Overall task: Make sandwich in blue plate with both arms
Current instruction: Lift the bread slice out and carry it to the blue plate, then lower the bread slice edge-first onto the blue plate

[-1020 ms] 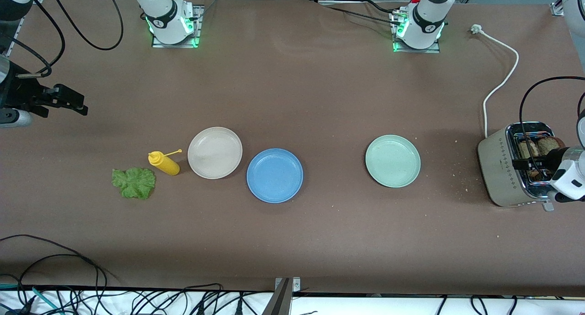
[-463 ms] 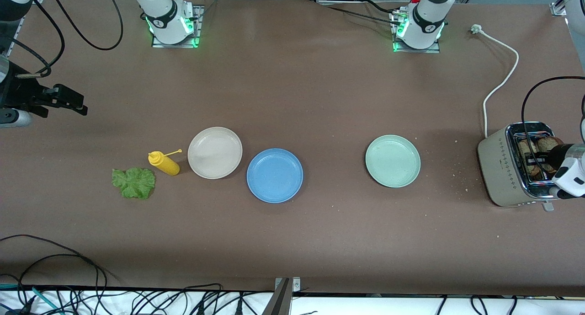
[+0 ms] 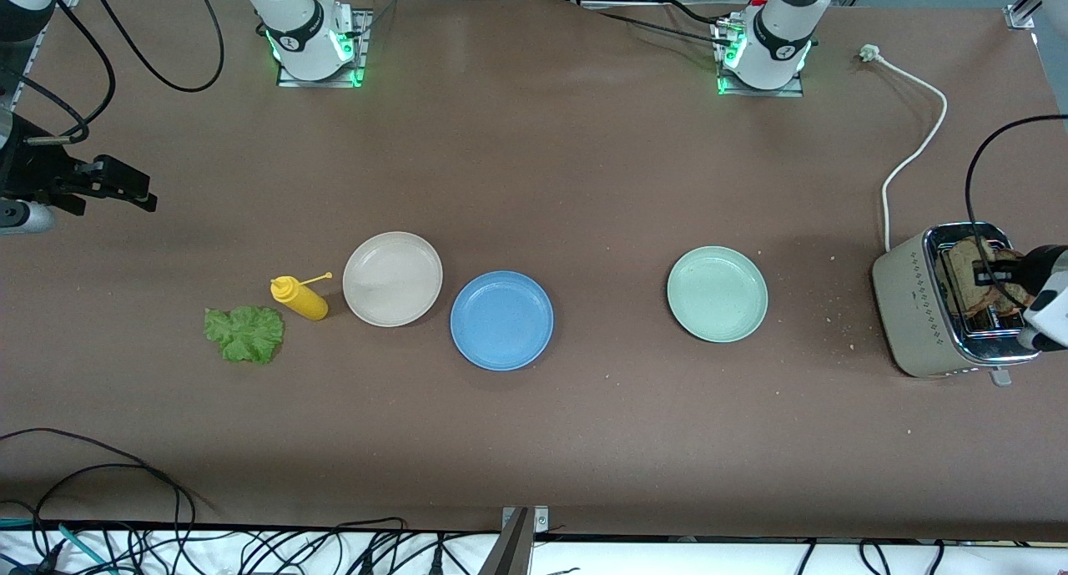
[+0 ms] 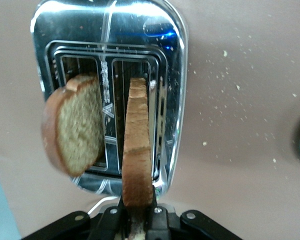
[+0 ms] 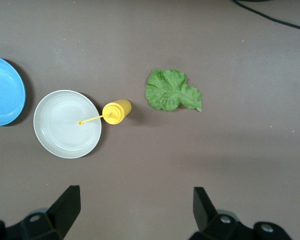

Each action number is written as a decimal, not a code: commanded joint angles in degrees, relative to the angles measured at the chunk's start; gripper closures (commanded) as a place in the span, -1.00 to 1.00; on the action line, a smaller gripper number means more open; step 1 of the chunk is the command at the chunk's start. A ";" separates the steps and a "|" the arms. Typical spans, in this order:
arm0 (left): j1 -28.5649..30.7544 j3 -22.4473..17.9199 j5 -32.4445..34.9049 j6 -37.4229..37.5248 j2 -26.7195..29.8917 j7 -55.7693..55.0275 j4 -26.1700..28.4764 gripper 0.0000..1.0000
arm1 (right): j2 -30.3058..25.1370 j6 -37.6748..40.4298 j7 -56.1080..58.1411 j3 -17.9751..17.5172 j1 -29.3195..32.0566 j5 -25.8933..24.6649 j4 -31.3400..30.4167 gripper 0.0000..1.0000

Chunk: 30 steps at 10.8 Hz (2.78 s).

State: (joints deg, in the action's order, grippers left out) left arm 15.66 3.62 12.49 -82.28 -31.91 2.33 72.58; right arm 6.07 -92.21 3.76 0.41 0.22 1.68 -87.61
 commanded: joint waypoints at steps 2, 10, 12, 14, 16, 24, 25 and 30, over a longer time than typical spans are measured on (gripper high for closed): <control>-1.24 3.75 0.52 8.43 8.51 2.25 -0.51 1.00 | 0.87 0.72 1.25 0.21 0.48 1.75 1.74 -1.00; -1.94 20.78 -27.93 6.91 14.34 -32.61 0.71 1.00 | 0.87 0.72 1.25 0.29 0.48 1.75 1.74 -1.00; -6.40 24.94 -31.63 -3.45 11.28 -43.93 2.39 1.00 | 0.87 0.72 1.25 0.29 0.48 1.84 1.83 -1.00; -14.74 24.95 -31.73 -15.91 6.45 -53.79 2.39 1.00 | 0.87 0.72 1.25 0.29 0.48 1.84 1.83 -1.00; -20.64 24.95 -31.65 -30.07 1.52 -59.61 2.39 1.00 | 0.87 0.72 1.25 0.29 0.57 1.84 1.74 -1.00; -34.28 24.25 -30.85 -54.12 -12.46 -59.28 2.31 1.00 | 0.87 0.80 1.16 0.21 0.57 1.93 1.74 -1.00; -36.03 23.20 -30.77 -55.00 -13.69 -59.28 2.31 1.00 | 0.87 0.80 1.25 0.29 0.65 2.36 1.74 -1.00; -43.16 15.73 -31.03 -61.76 -18.00 -59.28 1.25 1.00 | 0.87 0.80 1.25 0.29 1.53 3.60 1.74 -1.00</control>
State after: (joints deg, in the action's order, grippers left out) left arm -24.90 21.74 -17.68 -140.64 -47.77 -57.22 76.33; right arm 6.50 -92.20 4.24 0.82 1.18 3.93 -87.20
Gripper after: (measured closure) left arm 0.903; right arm 0.000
